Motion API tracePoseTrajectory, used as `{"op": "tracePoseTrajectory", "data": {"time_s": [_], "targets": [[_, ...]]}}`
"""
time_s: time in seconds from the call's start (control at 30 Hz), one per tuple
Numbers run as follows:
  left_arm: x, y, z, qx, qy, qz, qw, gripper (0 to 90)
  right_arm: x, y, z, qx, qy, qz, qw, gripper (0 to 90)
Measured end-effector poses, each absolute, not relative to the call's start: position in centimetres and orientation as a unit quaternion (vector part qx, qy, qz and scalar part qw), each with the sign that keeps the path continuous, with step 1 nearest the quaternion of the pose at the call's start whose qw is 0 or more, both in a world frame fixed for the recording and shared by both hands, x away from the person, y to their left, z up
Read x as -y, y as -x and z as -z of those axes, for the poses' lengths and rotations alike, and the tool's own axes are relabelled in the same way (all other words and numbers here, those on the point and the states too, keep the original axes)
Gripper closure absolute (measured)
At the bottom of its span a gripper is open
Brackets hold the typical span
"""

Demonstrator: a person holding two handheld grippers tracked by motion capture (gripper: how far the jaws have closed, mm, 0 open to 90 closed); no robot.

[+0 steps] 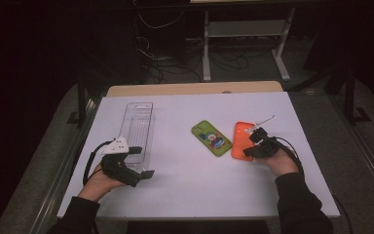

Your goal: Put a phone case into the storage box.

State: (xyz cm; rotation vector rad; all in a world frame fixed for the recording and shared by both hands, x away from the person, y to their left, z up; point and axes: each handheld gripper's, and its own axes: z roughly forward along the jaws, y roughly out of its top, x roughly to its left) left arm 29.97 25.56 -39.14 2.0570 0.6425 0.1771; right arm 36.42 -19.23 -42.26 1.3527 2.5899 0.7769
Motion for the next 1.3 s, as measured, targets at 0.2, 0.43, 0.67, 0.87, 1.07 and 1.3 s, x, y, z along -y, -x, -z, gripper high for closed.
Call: {"op": "tracePoseTrajectory", "data": {"time_s": [0.2,0.43,0.67,0.87,1.07,1.3], "targets": [[-25.5,-30.0,39.1,-0.261,-0.840,-0.073,0.471,0.0,19.5,-36.3,42.5,-0.856,-0.453,-0.241,0.050,88.5],[-25.5,-30.0,39.2,-0.259,-0.841,-0.073,0.470,0.0,19.8,-36.4,42.7,-0.857,-0.460,-0.228,0.053,88.5],[-25.6,-30.0,39.1,-0.260,-0.840,-0.073,0.470,0.0,20.6,-36.4,42.5,-0.853,-0.470,-0.214,0.069,88.5],[-25.6,-30.0,39.1,-0.262,-0.839,-0.073,0.472,0.0,21.6,-36.5,42.4,-0.849,-0.482,-0.201,0.083,88.5],[-25.6,-30.0,39.1,-0.259,-0.841,-0.073,0.469,0.0,22.9,-36.9,42.3,-0.840,-0.497,-0.192,0.106,88.5],[-25.6,-30.0,39.1,-0.259,-0.842,-0.073,0.468,0.0,23.8,-37.2,42.5,-0.832,-0.508,-0.193,0.112,88.5]]}}
